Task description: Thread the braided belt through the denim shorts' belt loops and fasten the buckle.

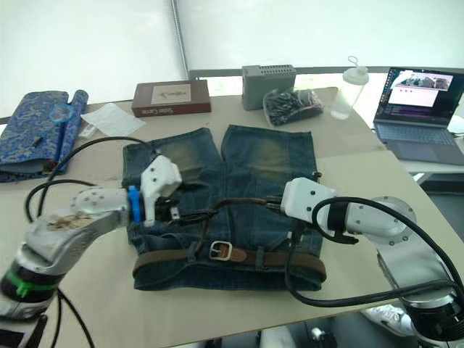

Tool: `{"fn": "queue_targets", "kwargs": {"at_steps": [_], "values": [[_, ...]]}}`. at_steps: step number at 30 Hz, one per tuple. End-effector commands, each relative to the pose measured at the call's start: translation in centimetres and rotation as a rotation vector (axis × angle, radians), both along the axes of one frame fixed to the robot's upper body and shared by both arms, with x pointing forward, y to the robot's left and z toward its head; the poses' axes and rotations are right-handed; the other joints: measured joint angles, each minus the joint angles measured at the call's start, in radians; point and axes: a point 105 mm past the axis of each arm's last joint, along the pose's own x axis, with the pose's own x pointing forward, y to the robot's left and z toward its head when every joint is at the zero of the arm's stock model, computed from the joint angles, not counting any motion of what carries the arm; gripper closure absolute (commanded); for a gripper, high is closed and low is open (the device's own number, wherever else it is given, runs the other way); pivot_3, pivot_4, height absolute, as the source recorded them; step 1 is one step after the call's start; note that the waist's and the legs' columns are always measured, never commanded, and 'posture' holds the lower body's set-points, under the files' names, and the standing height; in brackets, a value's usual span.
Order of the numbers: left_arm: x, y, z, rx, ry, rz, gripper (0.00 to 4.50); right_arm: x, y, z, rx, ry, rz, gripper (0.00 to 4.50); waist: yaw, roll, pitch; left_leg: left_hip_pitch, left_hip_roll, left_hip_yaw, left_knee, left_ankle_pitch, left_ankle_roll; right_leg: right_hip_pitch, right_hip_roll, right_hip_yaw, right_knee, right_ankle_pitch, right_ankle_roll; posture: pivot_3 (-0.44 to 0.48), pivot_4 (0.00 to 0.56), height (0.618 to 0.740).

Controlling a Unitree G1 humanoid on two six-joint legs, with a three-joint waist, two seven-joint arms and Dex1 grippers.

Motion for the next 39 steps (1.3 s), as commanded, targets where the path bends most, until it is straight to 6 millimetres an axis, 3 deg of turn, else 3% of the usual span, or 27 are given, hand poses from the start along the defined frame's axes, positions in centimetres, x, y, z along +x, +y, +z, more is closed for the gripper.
{"fn": "queue_targets", "kwargs": {"at_steps": [1, 7, 19, 22, 29, 30, 33, 35, 39], "values": [[-0.3, -1.3, 0.1, 0.059, -0.099, -0.076, 0.33, -0.5, 1.6, 0.8, -0.004, -0.028, 0.073, 4.5, -0.003, 0.0, 0.0, 0.0, 0.0, 0.0, 0.0, 0.0, 0.0, -0.001, 0.0, 0.001, 0.001, 0.0, 0.0, 0.0, 0.15, 0.74], [-0.2, -1.7, 0.4, 0.063, -0.125, -0.115, 0.33, -0.2, 2.9, 1.5, -0.011, -0.041, 0.125, 4.5, -0.001, 0.0, 0.0, -0.005, 0.001, 0.002, 0.001, 0.003, -0.005, -0.007, 0.001, 0.002, 0.002, 0.001, -0.001, 0.0, 0.15, 0.74], [-0.8, 0.2, 1.7, 0.047, -0.104, -0.129, 0.33, 0.3, 2.0, 1.2, -0.037, -0.035, 0.09, 4.5, 0.001, 0.0, 0.0, -0.009, -0.001, 0.002, 0.014, -0.001, 0.002, -0.006, 0.001, 0.001, 0.003, 0.005, 0.005, 0.0, 0.15, 0.74], [-0.9, 0.3, 1.4, 0.063, -0.107, -0.138, 1.06, 0.2, 2.2, 1.3, -0.029, -0.036, 0.092, 4.5, 0.001, 0.0, 0.0, -0.009, -0.001, 0.002, 0.015, -0.001, 0.002, -0.006, 0.001, 0.001, 0.004, 0.005, 0.005, 0.0, 0.15, 0.74], [-0.8, 0.2, 1.0, 0.076, -0.112, -0.146, 4.22, 0.0, 2.1, 1.1, -0.014, -0.016, 0.088, 4.5, 0.001, 0.0, 0.0, -0.009, -0.001, 0.002, 0.015, -0.001, 0.003, -0.006, 0.001, 0.001, 0.005, 0.006, 0.004, 0.0, 0.15, 0.74], [-0.8, 0.2, 1.0, 0.078, -0.114, -0.147, 4.44, 0.0, 2.1, 1.1, -0.011, -0.012, 0.088, 4.5, 0.001, 0.0, 0.0, -0.009, -0.001, 0.002, 0.015, -0.001, 0.003, -0.006, 0.001, 0.001, 0.005, 0.006, 0.004, 0.0, 0.15, 0.74], [-0.8, 0.4, 0.7, 0.081, -0.113, -0.148, 4.44, -0.3, 2.3, 0.8, 0.029, 0.058, 0.1, 4.5, 0.0, 0.0, 0.0, -0.009, -0.001, 0.002, 0.015, -0.001, 0.003, -0.006, 0.001, 0.002, 0.005, 0.006, 0.004, 0.0, 0.15, 0.74], [-0.9, 0.8, 0.5, 0.083, -0.104, -0.147, 4.5, -0.7, 2.5, 0.7, 0.073, 0.123, 0.114, 3.64, 0.0, 0.0, 0.0, -0.009, 0.0, 0.002, 0.015, -0.001, 0.003, -0.006, 0.001, 0.002, 0.005, 0.006, 0.003, 0.0, 0.15, 0.74], [-0.9, 3.0, -0.3, 0.098, -0.054, -0.094, 4.5, -0.9, 2.1, -0.1, 0.103, 0.205, 0.092, 2.44, -0.001, 0.0, 0.0, -0.009, 0.001, 0.002, 0.015, -0.001, 0.004, -0.006, 0.001, 0.002, 0.005, 0.007, 0.003, 0.0, 0.15, 0.74]]}}
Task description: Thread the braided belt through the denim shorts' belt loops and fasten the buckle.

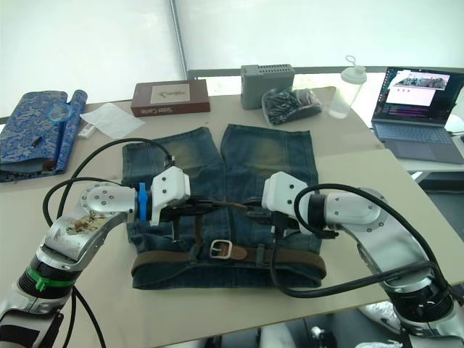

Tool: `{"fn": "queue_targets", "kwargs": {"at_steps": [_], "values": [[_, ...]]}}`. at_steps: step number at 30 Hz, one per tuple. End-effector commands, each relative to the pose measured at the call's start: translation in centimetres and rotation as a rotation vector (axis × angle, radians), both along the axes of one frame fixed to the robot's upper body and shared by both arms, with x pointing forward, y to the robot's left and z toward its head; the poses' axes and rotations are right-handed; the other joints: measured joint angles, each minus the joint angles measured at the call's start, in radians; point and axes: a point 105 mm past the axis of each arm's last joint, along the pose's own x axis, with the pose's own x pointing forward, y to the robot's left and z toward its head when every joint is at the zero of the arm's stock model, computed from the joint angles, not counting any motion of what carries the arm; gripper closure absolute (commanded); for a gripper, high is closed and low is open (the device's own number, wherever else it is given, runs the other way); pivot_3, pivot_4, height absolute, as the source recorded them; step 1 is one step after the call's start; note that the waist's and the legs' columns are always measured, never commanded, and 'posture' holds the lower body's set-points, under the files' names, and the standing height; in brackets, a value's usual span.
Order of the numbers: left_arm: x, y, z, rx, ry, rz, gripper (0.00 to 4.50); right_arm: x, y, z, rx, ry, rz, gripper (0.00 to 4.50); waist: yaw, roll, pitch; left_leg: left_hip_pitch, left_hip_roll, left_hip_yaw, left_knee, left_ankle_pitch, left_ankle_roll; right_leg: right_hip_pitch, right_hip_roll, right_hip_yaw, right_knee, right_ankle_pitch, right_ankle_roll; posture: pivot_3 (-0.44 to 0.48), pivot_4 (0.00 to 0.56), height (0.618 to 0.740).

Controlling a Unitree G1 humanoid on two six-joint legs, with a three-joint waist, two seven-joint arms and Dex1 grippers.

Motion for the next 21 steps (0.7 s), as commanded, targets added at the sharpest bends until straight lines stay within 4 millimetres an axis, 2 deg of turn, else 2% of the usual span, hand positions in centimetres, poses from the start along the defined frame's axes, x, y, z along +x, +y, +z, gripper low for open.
{"fn": "queue_targets", "kwargs": {"at_steps": [1, 2, 7, 12, 16, 21], "values": [[-0.1, 2.9, -0.3, 0.032, 0.001, 0.068, 4.5, -0.7, -0.5, -0.3, 0.03, 0.071, -0.012, 2.03, -0.003, 0.0, 0.0, 0.0, 0.0, 0.0, 0.0, 0.0, 0.0, 0.0, 0.0, 0.0, 0.0, 0.0, 0.0, 0.0, 0.15, 0.74], [-0.2, 3.7, -0.7, 0.046, 0.011, 0.088, 4.5, -0.9, -0.6, -0.8, 0.031, 0.11, -0.013, 1.6, -0.004, 0.0, 0.0, 0.001, 0.001, 0.0, 0.0, 0.0, 0.0, 0.0, 0.0, 0.0, 0.0, 0.0, -0.001, 0.0, 0.15, 0.74], [-1.3, 6.6, -2.6, 0.115, 0.055, 0.156, 4.5, -1.2, 0.1, -3.7, 0.014, 0.231, -0.019, 0.02, -0.003, 0.0, 0.0, 0.001, 0.001, 0.0, 0.0, 0.0, 0.0, 0.0, 0.0, 0.0, 0.001, 0.001, -0.002, 0.0, 0.15, 0.74], [-2.3, 7.7, -3.5, 0.152, 0.054, 0.186, 4.5, -0.9, 1.4, -6.1, -0.022, 0.258, -0.021, 0.02, -0.001, 0.0, 0.0, 0.002, 0.002, 0.001, 0.0, 0.001, 0.0, 0.001, 0.0, 0.0, 0.0, 0.002, -0.003, 0.0, 0.15, 0.74], [-2.9, 7.6, -3.8, 0.144, 0.062, 0.2, 4.5, -0.6, 1.1, -8.2, -0.122, 0.2, -0.041, 0.02, 0.001, 0.0, 0.0, 0.002, 0.002, 0.001, 0.0, 0.001, 0.0, 0.001, 0.0, -0.001, 0.0, 0.002, -0.003, 0.0, 0.15, 0.74], [-3.2, 7.4, -3.9, 0.134, 0.065, 0.213, 4.5, 0.5, 0.8, -8.8, -0.167, 0.108, -0.096, 0.02, 0.0, 0.0, 0.0, 0.002, 0.001, 0.002, 0.0, 0.001, -0.001, 0.0, 0.0, -0.001, 0.0, 0.003, -0.002, 0.0, 0.15, 0.74]]}}
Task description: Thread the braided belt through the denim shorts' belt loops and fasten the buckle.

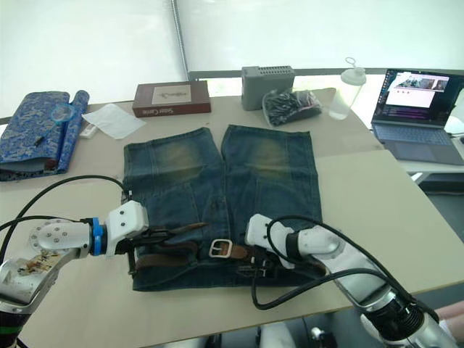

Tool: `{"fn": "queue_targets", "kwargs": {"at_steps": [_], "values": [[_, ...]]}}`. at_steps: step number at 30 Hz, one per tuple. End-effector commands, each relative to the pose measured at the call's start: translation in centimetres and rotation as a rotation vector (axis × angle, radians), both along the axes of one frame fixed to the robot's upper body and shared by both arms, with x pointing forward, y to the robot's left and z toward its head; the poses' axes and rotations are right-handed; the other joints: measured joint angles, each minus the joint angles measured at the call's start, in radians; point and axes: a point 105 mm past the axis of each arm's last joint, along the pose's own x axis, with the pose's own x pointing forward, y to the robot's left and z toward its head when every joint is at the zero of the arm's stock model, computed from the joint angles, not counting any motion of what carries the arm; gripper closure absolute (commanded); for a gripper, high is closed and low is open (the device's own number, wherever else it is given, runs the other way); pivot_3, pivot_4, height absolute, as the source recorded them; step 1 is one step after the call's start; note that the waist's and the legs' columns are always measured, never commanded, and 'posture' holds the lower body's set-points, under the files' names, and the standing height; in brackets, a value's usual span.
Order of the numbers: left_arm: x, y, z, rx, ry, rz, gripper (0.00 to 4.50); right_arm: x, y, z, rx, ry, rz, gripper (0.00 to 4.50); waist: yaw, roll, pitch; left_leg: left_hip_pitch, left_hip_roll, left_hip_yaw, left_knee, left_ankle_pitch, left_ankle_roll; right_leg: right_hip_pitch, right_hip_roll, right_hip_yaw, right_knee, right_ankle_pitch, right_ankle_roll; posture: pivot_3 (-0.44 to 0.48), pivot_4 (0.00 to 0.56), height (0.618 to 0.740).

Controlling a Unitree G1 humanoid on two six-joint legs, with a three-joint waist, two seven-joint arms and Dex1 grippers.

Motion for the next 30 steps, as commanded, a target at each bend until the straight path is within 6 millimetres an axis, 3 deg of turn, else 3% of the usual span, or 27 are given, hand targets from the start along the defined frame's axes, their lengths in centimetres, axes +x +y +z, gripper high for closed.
{"fn": "queue_targets", "kwargs": {"at_steps": [1, 8, 13, 30], "values": [[-0.2, -0.3, 1.0, -0.002, -0.048, -0.002, 4.5, 0.5, 0.3, 0.6, -0.001, -0.092, -0.011, 0.02, 0.0, 0.0, 0.0, 0.0, 0.0, 0.0, 0.0, 0.0, 0.0, 0.0, 0.0, 0.0, 0.0, 0.0, 0.0, 0.0, 0.15, 0.74], [-0.2, -0.4, 1.0, -0.01, -0.042, -0.001, 4.5, -0.1, 0.5, 1.4, 0.025, -0.093, -0.015, 0.02, 0.0, 0.0, 0.0, 0.0, 0.001, 0.0, 0.0, 0.0, -0.001, 0.0, 0.001, 0.0, 0.0, 0.001, -0.001, 0.0, 0.15, 0.74], [-0.1, -0.5, 0.9, -0.004, -0.037, -0.011, 4.5, -1.5, 1.1, 1.8, 0.094, -0.002, 0.01, 0.02, 0.0, 0.0, 0.0, 0.0, 0.001, 0.0, 0.0, 0.0, -0.001, 0.0, 0.001, 0.0, 0.0, 0.001, -0.001, 0.0, 0.15, 0.74], [0.0, -0.7, 1.0, -0.004, -0.032, -0.022, 4.5, 0.6, 1.0, 1.0, 0.018, -0.139, -0.049, 0.02, -0.001, 0.0, 0.0, 0.0, 0.0, 0.0, 0.0, 0.0, -0.001, 0.0, 0.002, 0.0, 0.0, 0.001, -0.001, 0.0, 0.15, 0.74]]}}
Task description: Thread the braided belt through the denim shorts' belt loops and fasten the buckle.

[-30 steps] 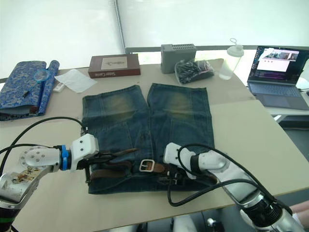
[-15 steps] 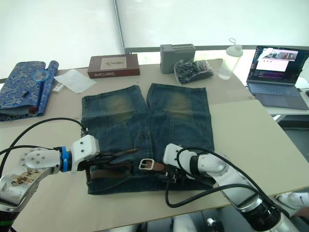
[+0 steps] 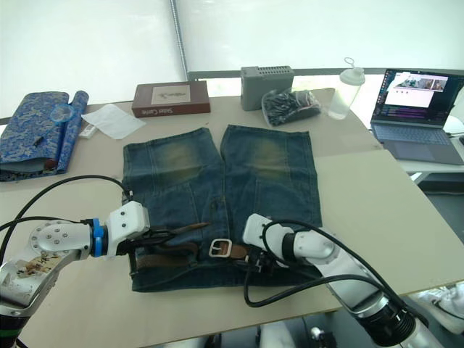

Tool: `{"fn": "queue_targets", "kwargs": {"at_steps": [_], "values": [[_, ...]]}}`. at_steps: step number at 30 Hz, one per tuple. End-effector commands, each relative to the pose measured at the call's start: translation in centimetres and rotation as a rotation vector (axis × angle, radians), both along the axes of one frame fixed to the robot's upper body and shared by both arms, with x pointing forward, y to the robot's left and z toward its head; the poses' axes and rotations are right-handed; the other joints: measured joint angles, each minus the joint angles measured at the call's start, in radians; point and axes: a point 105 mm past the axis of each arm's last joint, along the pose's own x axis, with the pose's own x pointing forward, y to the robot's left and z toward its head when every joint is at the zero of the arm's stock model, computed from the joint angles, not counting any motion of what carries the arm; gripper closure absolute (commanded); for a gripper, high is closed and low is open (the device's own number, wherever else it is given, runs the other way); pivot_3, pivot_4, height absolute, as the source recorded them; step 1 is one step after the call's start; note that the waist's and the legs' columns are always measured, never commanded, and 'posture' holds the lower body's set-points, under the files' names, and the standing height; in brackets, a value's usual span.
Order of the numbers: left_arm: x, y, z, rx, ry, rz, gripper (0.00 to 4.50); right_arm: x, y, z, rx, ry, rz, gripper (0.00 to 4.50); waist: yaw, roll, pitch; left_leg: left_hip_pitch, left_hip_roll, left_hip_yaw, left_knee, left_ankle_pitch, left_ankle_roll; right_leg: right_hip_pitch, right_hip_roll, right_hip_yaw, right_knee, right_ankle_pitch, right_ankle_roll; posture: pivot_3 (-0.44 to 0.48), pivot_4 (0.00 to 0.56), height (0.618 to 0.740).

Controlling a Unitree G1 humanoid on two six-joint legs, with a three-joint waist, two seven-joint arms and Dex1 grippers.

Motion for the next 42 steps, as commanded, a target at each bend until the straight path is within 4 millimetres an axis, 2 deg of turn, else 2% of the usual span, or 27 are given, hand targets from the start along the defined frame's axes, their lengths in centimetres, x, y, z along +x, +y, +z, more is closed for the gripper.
{"fn": "queue_targets", "kwargs": {"at_steps": [1, 8, 11, 20, 22, 30, 32, 34, 36, 39, 42], "values": [[0.0, -0.4, 0.7, -0.003, -0.023, -0.018, 4.5, 0.4, 0.2, 1.0, -0.023, -0.106, 0.015, 0.02, 0.0, 0.0, 0.0, 0.0, 0.0, 0.0, 0.0, 0.0, 0.0, 0.0, 0.0, 0.0, 0.0, 0.0, 0.0, 0.0, 0.15, 0.74], [0.0, -0.4, 0.7, -0.004, -0.023, -0.017, 4.5, 1.0, -0.3, 2.3, -0.095, -0.225, 0.023, 0.02, 0.0, 0.0, 0.0, 0.0, 0.0, 0.0, 0.0, 0.0, 0.0, 0.0, 0.002, 0.0, 0.0, 0.0, 0.0, 0.0, 0.15, 0.74], [0.0, -0.4, 0.7, -0.004, -0.023, -0.018, 4.5, 0.9, -0.2, 2.8, -0.088, -0.233, 0.023, 0.75, 0.0, 0.0, 0.0, 0.0, 0.0, 0.0, 0.0, 0.0, 0.0, 0.0, 0.002, 0.0, 0.0, 0.0, 0.0, 0.0, 0.15, 0.74], [0.0, -0.6, 0.7, -0.006, -0.022, -0.025, 4.5, 0.5, 0.0, 3.7, -0.07, -0.234, 0.012, 3.92, 0.0, 0.0, 0.0, 0.0, 0.0, 0.0, 0.0, 0.0, 0.0, 0.0, 0.002, 0.0, 0.0, 0.0, 0.0, 0.0, 0.15, 0.74], [0.1, -0.6, 0.7, -0.007, -0.023, -0.027, 4.5, 0.6, -0.2, 3.8, -0.073, -0.231, 0.008, 4.45, 0.001, 0.0, 0.0, 0.0, 0.0, 0.0, 0.0, 0.0, 0.0, 0.0, 0.002, 0.0, 0.0, 0.0, 0.0, 0.0, 0.15, 0.74], [0.3, -0.8, 0.8, -0.01, -0.025, -0.031, 4.5, 0.6, -0.7, 3.1, -0.109, -0.203, 0.0, 4.45, 0.0, 0.0, 0.0, 0.0, 0.0, 0.0, 0.0, 0.0, 0.0, 0.0, 0.002, 0.0, 0.0, 0.0, 0.0, 0.0, 0.15, 0.74], [0.2, -0.7, 0.7, -0.01, -0.025, -0.029, 4.5, -0.2, 0.1, 3.5, -0.045, -0.143, 0.023, 4.45, 0.0, 0.0, 0.0, 0.0, 0.0, 0.0, 0.0, 0.0, 0.0, 0.0, 0.002, 0.0, 0.0, 0.0, 0.0, 0.0, 0.15, 0.74], [0.2, -0.7, 0.7, -0.009, -0.024, -0.027, 4.5, -1.0, 1.1, 4.4, 0.043, -0.082, 0.046, 3.87, -0.001, 0.0, 0.0, 0.0, 0.0, 0.0, 0.0, 0.0, 0.0, 0.0, 0.002, 0.0, 0.0, 0.0, 0.0, 0.0, 0.15, 0.74], [0.2, -0.7, 0.7, -0.009, -0.023, -0.026, 4.5, -1.5, 1.4, 4.5, 0.056, -0.051, 0.062, 3.22, -0.001, 0.0, 0.0, 0.0, 0.001, 0.0, 0.0, 0.0, 0.0, 0.0, 0.001, 0.0, 0.0, 0.0, 0.0, 0.0, 0.15, 0.74], [0.2, -0.7, 0.7, -0.01, -0.021, -0.025, 4.5, -0.7, 1.1, 4.2, 0.058, -0.054, 0.01, 2.26, -0.001, -0.001, 0.0, 0.0, 0.0, 0.0, 0.0, 0.0, 0.0, 0.0, 0.002, 0.0, 0.0, 0.0, 0.0, 0.0, 0.15, 0.74], [0.1, -0.7, 0.7, -0.01, -0.019, -0.026, 4.5, -0.7, 1.2, 3.7, 0.049, -0.035, 0.011, 2.26, 0.001, -0.001, -0.001, 0.0, 0.0, 0.0, 0.0, 0.0, 0.0, 0.0, 0.002, 0.0, 0.0, 0.0, 0.0, 0.0, 0.15, 0.74]]}}
